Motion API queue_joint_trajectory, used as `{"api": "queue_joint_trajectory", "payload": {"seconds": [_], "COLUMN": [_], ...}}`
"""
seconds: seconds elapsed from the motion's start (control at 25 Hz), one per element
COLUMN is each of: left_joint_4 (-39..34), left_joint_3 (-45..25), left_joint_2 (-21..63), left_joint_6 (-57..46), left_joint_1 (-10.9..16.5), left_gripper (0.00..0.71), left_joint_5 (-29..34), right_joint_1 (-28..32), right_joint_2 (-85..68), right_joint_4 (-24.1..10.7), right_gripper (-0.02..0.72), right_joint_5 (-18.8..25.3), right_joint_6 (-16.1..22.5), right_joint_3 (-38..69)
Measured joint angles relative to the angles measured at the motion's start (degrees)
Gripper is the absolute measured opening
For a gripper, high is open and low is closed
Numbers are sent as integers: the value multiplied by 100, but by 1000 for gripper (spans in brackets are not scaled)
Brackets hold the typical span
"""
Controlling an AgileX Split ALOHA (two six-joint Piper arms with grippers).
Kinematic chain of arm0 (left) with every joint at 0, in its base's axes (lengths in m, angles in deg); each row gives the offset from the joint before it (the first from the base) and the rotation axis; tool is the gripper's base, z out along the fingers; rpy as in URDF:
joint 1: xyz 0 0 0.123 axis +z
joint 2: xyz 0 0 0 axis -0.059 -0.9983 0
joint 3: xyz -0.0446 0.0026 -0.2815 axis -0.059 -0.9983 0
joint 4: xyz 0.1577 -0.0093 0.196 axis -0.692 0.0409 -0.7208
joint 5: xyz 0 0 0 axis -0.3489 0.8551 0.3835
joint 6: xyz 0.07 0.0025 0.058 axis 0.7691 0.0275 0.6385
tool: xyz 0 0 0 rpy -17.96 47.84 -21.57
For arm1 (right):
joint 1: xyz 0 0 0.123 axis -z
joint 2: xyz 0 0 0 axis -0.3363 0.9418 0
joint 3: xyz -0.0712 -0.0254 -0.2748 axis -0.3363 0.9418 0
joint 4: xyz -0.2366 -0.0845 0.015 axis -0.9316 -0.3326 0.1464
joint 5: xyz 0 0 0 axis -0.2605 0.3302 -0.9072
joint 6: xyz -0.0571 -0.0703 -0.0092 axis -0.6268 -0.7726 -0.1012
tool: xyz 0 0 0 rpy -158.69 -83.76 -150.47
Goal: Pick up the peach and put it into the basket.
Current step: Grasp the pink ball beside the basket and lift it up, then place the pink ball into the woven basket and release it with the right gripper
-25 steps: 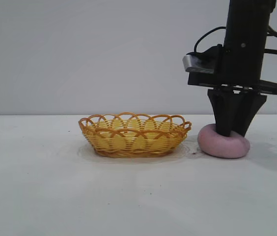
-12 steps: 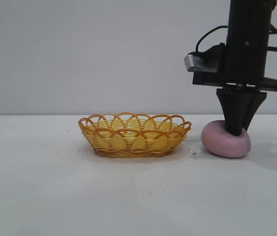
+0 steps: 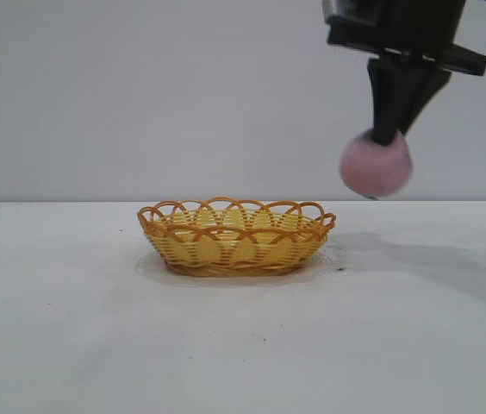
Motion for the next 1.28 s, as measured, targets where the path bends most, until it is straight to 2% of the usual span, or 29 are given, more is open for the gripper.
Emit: {"api": "queue_joint_trajectory", "payload": {"seconds": [0.16,0.4,0.68,0.72,0.8,0.84,1.08,1.12,1.24,1.28], "left_joint_4": [0,0,0,0,0,0,0,0,0,0], "left_joint_3": [0,0,0,0,0,0,0,0,0,0], "left_joint_2": [0,0,0,0,3,3,12,12,12,12], "left_joint_6": [0,0,0,0,0,0,0,0,0,0], "left_joint_1": [0,0,0,0,0,0,0,0,0,0], "left_gripper": [317,317,317,317,317,317,317,317,317,317], "left_joint_5": [0,0,0,0,0,0,0,0,0,0], "right_joint_1": [-336,-1068,-1234,-1234,-1234,-1234,-1234,-1234,-1234,-1209], "right_joint_2": [0,87,496,538,610,637,654,654,654,654], "right_joint_4": [124,233,257,247,258,270,262,206,-114,-201], "right_gripper": [0,0,0,55,55,127,369,393,379,421], "right_joint_5": [-186,-769,-1065,-1093,-1155,-1186,-1207,-1207,-1094,-1046], "right_joint_6": [-14,-14,-14,-14,-14,-14,-14,-14,-14,-14], "right_joint_3": [-12,-12,-12,-12,-12,-12,-20,-50,-226,-287]}}
